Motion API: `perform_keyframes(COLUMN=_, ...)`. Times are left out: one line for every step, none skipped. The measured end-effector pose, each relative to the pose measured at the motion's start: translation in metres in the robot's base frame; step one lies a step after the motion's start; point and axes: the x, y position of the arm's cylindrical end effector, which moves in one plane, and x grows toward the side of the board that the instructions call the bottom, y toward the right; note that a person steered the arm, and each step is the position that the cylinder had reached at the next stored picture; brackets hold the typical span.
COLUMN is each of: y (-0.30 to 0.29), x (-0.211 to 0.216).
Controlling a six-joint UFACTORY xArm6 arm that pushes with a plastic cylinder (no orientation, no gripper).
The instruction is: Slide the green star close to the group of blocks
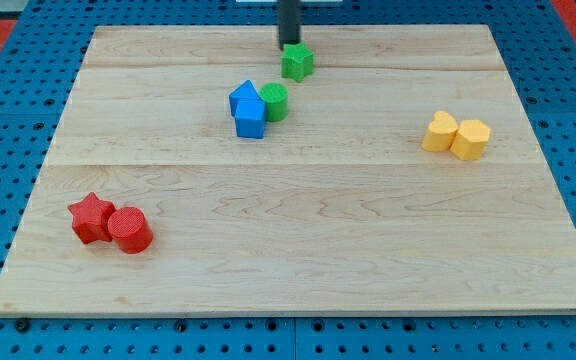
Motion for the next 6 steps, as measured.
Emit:
perform_keyframes(y=0.038, x=0.036)
perform_keyframes(y=0.031, x=0.054)
perform_keyframes(y=0.001, x=0.047)
perform_keyframes(y=0.023, x=0.014)
perform_keyframes(y=-0.026, x=0.018)
perform_keyframes(y=-0.047, x=0.042)
